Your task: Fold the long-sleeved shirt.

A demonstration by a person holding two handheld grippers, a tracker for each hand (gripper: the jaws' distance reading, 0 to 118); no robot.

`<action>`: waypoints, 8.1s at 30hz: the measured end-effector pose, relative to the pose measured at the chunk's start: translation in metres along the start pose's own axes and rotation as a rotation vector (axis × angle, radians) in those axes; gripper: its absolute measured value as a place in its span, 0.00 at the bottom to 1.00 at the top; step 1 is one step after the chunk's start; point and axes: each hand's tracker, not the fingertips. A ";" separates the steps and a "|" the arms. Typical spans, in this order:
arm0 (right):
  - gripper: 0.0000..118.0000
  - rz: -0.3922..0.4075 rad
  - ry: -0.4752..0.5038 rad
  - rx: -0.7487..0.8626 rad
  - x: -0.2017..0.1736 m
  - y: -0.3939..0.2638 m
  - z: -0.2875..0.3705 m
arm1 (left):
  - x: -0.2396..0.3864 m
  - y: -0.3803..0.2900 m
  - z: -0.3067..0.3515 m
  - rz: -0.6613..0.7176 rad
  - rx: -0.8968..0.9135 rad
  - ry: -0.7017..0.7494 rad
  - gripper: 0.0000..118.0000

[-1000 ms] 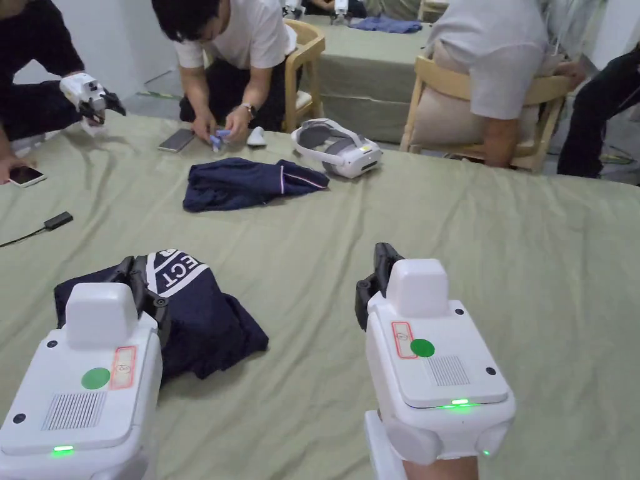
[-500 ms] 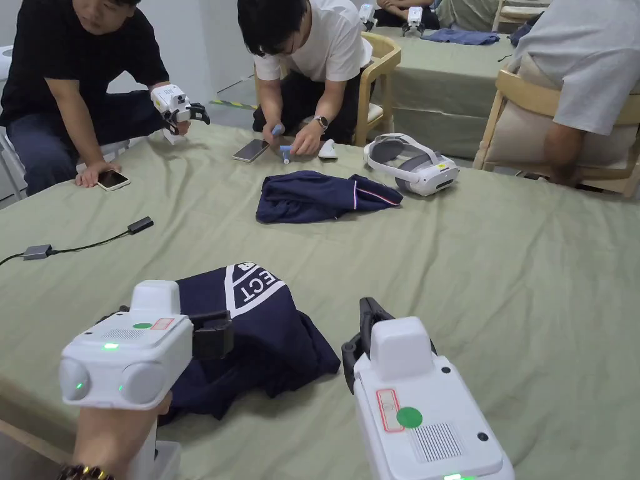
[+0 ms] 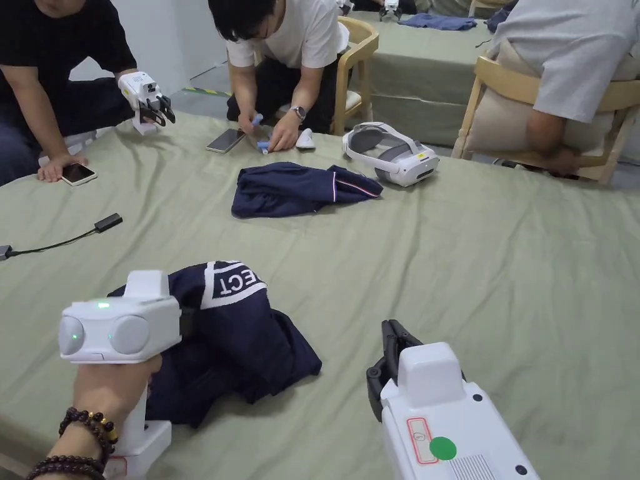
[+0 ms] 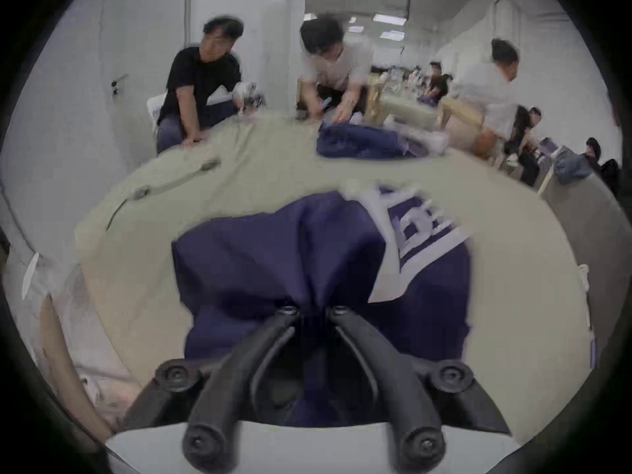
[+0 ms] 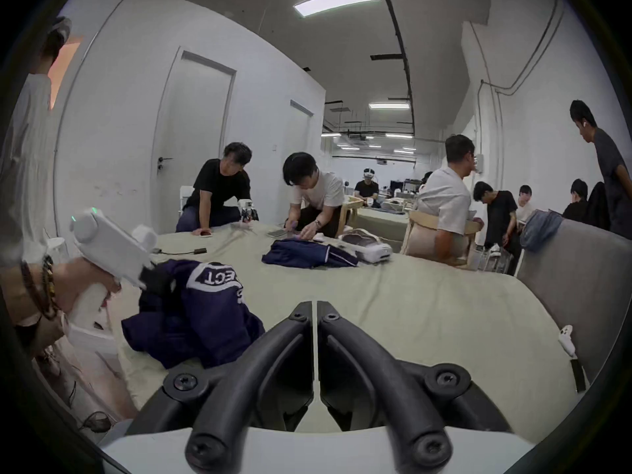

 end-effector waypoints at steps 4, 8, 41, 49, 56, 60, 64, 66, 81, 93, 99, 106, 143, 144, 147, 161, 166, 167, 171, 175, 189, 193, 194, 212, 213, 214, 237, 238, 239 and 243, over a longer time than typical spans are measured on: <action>0.01 -0.018 -0.073 0.006 0.031 -0.001 0.013 | 0.080 0.048 0.055 -0.142 0.162 -0.181 0.12; 0.01 -0.012 -0.217 0.015 0.078 -0.003 0.041 | 0.181 0.074 0.054 -0.228 0.204 -0.383 0.12; 0.01 -0.163 -0.519 -0.142 0.225 -0.054 0.137 | 0.255 -0.110 0.120 -0.288 0.297 -0.365 0.05; 0.01 -0.169 -0.485 -0.167 0.220 -0.052 0.129 | 0.235 -0.121 0.108 -0.249 0.214 -0.342 0.03; 0.01 -0.174 -0.490 -0.201 0.229 -0.058 0.129 | 0.256 -0.061 0.009 -0.252 0.019 -0.284 0.92; 0.01 -0.200 -0.508 -0.235 0.238 -0.071 0.124 | 0.270 -0.028 -0.080 -0.270 -0.114 -0.212 0.85; 0.01 -0.217 -0.524 -0.263 0.248 -0.072 0.125 | 0.286 -0.021 -0.162 -0.306 -0.255 -0.146 0.84; 0.01 -0.225 -0.536 -0.278 0.257 -0.078 0.124 | 0.296 -0.032 -0.191 -0.366 -0.329 -0.146 0.83; 0.81 -0.326 -0.440 -0.729 0.390 -0.142 -0.015 | 0.299 -0.040 -0.133 -0.386 -0.191 -0.306 0.10; 0.07 -0.284 -0.245 -0.501 0.413 -0.070 0.003 | 0.274 0.025 -0.072 -0.274 0.034 -0.438 0.10; 0.07 -0.065 -0.279 -0.214 0.421 0.093 0.033 | 0.268 0.133 0.022 -0.241 0.319 -0.491 0.10; 0.07 0.053 -0.394 -0.057 0.455 0.293 0.027 | 0.274 0.296 0.112 -0.173 0.521 -0.485 0.10; 0.07 -0.215 -0.275 -0.470 0.340 -0.061 0.106 | 0.215 -0.025 0.022 -0.418 0.111 -0.444 0.10; 0.07 -0.239 -0.273 -0.512 0.331 -0.073 0.120 | 0.207 -0.040 0.027 -0.421 0.084 -0.434 0.10; 0.07 -0.256 -0.244 -0.683 0.305 -0.127 0.145 | 0.183 -0.096 0.025 -0.385 -0.068 -0.424 0.10; 0.87 -0.228 -0.254 -0.732 0.289 -0.094 0.185 | 0.159 -0.097 0.076 -0.206 -0.175 -0.403 0.80; 0.01 -0.263 -0.269 -0.603 0.293 -0.067 0.183 | 0.157 -0.081 0.083 -0.131 -0.110 -0.382 0.03; 0.00 -0.258 -0.274 -0.603 0.292 -0.065 0.180 | 0.160 -0.080 0.084 -0.133 -0.121 -0.383 0.03; 0.00 -0.247 -0.230 -0.608 0.288 -0.066 0.165 | 0.145 -0.092 0.051 -0.064 -0.151 -0.294 0.20; 0.00 -0.211 -0.205 -0.624 0.282 -0.067 0.156 | 0.145 -0.110 0.042 -0.052 -0.294 -0.204 0.86; 0.17 -0.188 -0.219 -0.775 0.344 -0.068 0.020 | 0.196 -0.153 -0.011 -0.188 -0.378 -0.168 0.12; 0.77 -0.149 -0.214 -0.869 0.388 -0.095 -0.057 | 0.173 -0.152 0.005 -0.177 -0.385 -0.209 0.11; 0.86 -0.139 -0.200 -0.900 0.394 -0.102 -0.069 | 0.181 -0.146 0.005 -0.167 -0.376 -0.211 0.11; 0.02 -0.149 -0.096 -0.866 0.411 -0.053 -0.070 | 0.202 -0.063 0.008 -0.155 -0.154 -0.277 0.12; 0.02 -0.158 -0.104 -0.810 0.414 -0.025 -0.055 | 0.207 -0.043 0.009 -0.152 -0.117 -0.303 0.12; 0.02 -0.152 -0.105 -0.739 0.420 0.002 -0.042 | 0.213 -0.022 0.010 -0.155 -0.083 -0.324 0.12; 0.02 -0.033 -0.569 0.022 0.533 0.401 0.041 | 0.363 0.426 0.126 -0.067 0.603 -0.488 0.12; 0.02 -0.048 -0.571 0.019 0.537 0.396 0.040 | 0.373 0.412 0.134 -0.056 0.590 -0.495 0.12; 0.02 -0.059 -0.573 0.014 0.540 0.389 0.039 | 0.374 0.409 0.131 -0.049 0.588 -0.504 0.12; 0.02 -0.109 -0.562 -0.026 0.551 0.337 0.031 | 0.373 0.387 0.091 -0.086 0.537 -0.516 0.12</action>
